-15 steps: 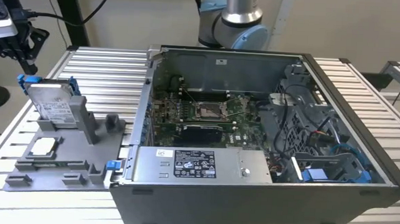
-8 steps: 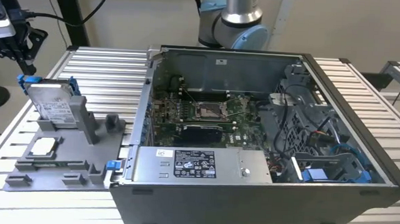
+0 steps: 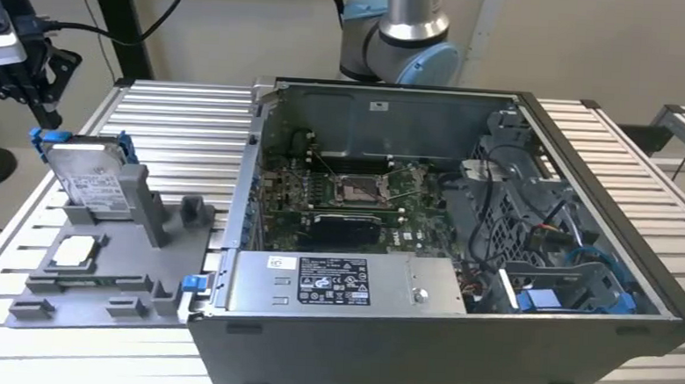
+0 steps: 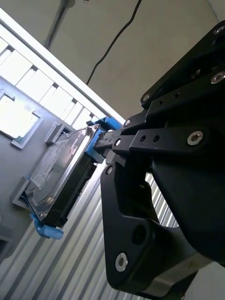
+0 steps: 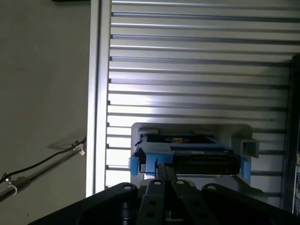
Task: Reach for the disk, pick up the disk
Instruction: 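Reach for the disk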
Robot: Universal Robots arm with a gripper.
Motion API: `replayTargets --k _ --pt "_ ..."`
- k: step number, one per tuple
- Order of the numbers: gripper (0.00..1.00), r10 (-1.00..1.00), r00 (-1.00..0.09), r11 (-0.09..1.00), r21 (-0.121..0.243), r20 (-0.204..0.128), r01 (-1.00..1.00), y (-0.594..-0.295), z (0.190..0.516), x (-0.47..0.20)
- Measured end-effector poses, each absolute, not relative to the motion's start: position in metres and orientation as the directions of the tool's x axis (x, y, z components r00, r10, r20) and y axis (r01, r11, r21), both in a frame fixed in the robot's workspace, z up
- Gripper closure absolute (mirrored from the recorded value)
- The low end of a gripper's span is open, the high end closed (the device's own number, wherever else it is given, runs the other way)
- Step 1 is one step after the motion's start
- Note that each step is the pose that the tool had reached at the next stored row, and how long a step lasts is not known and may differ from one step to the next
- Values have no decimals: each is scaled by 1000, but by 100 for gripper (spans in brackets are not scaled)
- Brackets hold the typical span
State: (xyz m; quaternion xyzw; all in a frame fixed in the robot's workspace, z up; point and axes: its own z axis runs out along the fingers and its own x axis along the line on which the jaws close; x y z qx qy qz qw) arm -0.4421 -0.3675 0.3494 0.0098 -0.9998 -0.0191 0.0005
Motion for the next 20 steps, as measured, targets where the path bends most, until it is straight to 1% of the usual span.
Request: replayTargets --k 9,20 --pt "100 -40 -999 998 38 1 -40 -368 349 -442" --pt "100 -195 -981 980 38 1 -195 -368 349 -444"
